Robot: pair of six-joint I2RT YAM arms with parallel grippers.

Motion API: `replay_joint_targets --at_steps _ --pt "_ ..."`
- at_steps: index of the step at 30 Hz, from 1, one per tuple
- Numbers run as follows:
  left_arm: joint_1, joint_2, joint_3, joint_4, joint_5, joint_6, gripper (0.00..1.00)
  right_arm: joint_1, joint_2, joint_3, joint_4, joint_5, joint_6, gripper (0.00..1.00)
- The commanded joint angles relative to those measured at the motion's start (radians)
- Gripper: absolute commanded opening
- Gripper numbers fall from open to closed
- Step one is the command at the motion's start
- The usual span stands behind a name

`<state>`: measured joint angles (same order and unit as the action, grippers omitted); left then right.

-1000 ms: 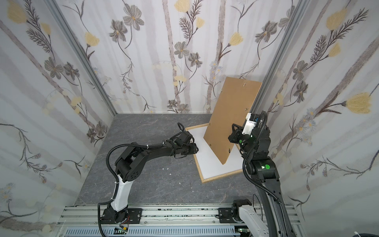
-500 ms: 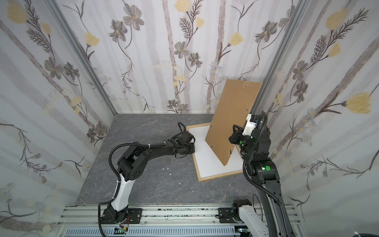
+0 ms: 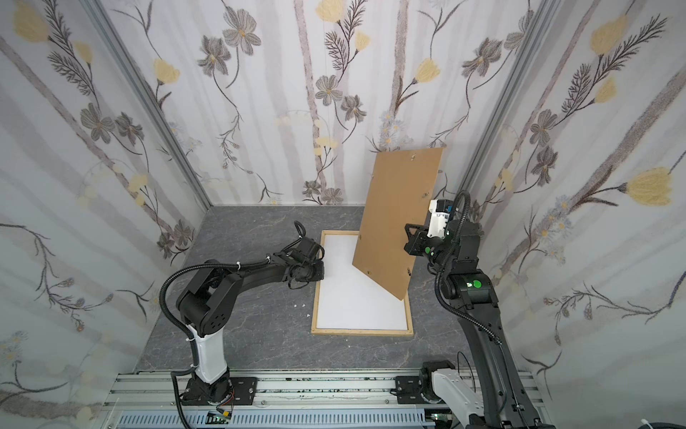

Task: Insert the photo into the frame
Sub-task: 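Grasp the frame's near wooden edge with the left gripper while right holds backing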

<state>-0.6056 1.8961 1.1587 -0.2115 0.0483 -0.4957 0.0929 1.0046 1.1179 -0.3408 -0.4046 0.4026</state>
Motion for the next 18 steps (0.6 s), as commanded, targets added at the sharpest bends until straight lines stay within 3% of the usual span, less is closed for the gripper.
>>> replay_joint_targets --at_steps 1,11,18 --pt "0.033 -0.052 -0.061 -0.016 0.001 0.051 0.19 -0.004 0.046 0.015 0.090 -0.218 0.042 0.00" --pt "0.125 -0.179 -0.220 0.016 0.034 0.068 0.19 -0.014 0.200 0.042 0.108 -0.505 0.126 0.00" --pt "0.182 -0.230 -0.279 0.042 0.055 0.088 0.20 -0.014 0.261 0.002 0.166 -0.570 0.172 0.00"
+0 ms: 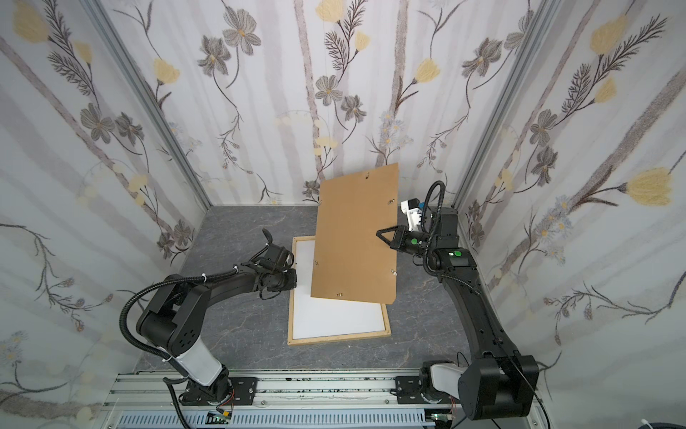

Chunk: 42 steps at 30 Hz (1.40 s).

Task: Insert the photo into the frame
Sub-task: 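Grasp the frame's near wooden edge with the left gripper while right holds backing, then lower the brown backing onto the frame with the right gripper while left holds frame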

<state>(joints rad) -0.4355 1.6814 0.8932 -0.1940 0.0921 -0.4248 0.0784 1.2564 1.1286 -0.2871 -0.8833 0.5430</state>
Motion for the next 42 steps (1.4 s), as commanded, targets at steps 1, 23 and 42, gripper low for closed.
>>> replay_joint_targets --at_steps 1,23,42 --pt "0.018 -0.016 -0.016 0.028 0.016 0.019 0.20 0.000 0.016 -0.015 0.118 -0.094 0.039 0.00" --pt "0.061 0.045 0.045 0.015 0.001 0.037 0.19 0.014 0.082 -0.066 0.110 -0.055 0.029 0.00" --pt "0.090 0.109 0.105 0.001 0.022 0.069 0.16 0.038 0.098 -0.084 0.127 -0.060 0.041 0.00"
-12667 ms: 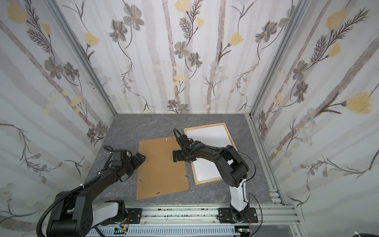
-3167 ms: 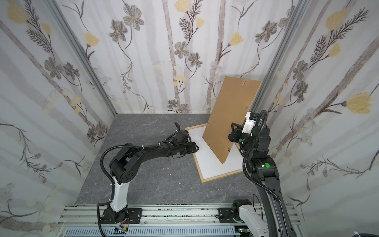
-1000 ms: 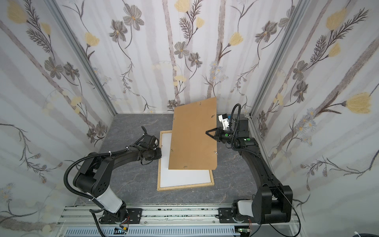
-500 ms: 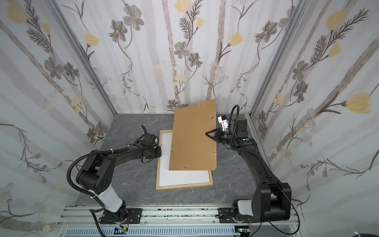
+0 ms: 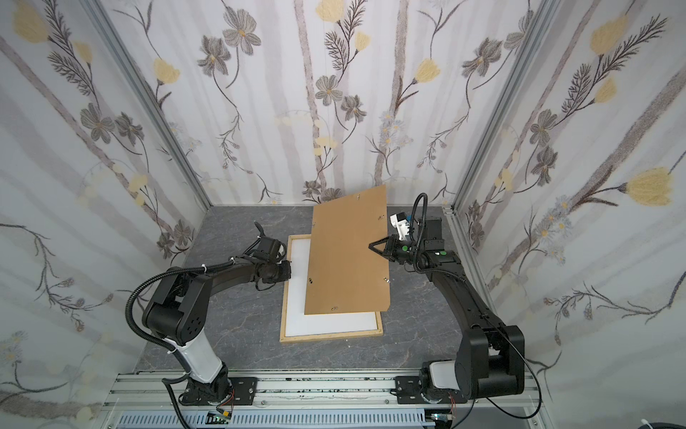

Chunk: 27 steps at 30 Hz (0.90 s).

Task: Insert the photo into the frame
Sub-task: 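Lower the brown backing onto the frame with the right gripper while left holds frame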

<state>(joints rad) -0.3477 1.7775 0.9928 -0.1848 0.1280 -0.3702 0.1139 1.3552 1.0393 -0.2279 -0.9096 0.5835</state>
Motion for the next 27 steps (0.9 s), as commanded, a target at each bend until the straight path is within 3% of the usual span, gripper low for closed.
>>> replay_joint_targets --at_steps 1,20,23,27 --pt "0.003 0.013 0.007 -0.011 -0.020 0.016 0.16 0.002 -0.001 0.007 0.067 -0.034 0.001 0.00" --pt "0.037 0.033 0.043 -0.024 -0.017 0.028 0.13 0.018 0.019 0.007 0.085 -0.030 0.013 0.00" --pt "0.038 0.026 0.041 -0.029 -0.018 0.027 0.20 0.023 0.025 0.005 0.091 -0.029 0.013 0.00" --pt "0.037 0.016 0.053 -0.054 -0.014 0.019 0.40 0.030 0.039 -0.003 0.095 -0.028 0.016 0.00"
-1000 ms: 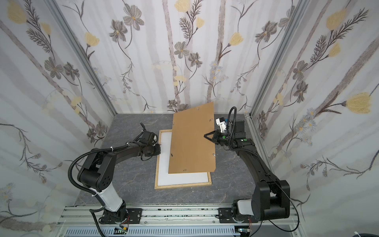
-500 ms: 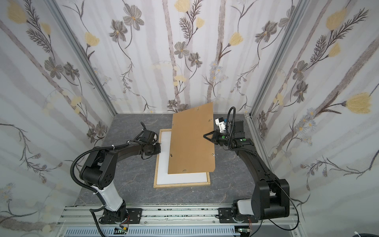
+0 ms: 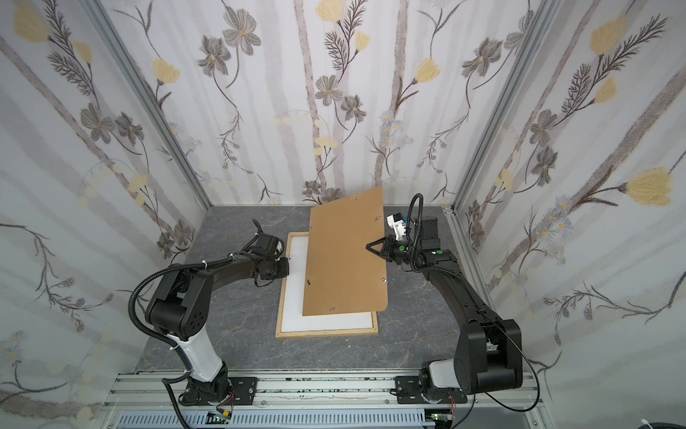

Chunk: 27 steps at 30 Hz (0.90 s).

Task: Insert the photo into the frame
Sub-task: 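Lower the brown backing onto the frame with the right gripper while left holds frame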

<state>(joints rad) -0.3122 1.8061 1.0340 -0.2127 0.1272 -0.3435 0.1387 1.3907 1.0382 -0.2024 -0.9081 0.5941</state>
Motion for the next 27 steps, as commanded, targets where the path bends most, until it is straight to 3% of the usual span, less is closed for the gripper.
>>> replay_joint_targets --at_steps 1,4,13,27 --pt "0.002 -0.022 0.011 -0.027 -0.011 -0.013 0.43 0.007 0.008 -0.006 0.072 -0.029 0.008 0.00" --pt "0.005 -0.068 0.000 -0.021 0.006 -0.035 0.49 0.014 0.026 -0.018 0.080 -0.036 0.016 0.00" --pt "0.078 -0.201 -0.121 0.132 0.182 -0.133 0.51 0.039 0.107 -0.063 0.189 -0.095 0.078 0.00" --pt "0.120 -0.188 -0.256 0.298 0.269 -0.218 0.53 0.053 0.198 -0.121 0.383 -0.157 0.184 0.00"
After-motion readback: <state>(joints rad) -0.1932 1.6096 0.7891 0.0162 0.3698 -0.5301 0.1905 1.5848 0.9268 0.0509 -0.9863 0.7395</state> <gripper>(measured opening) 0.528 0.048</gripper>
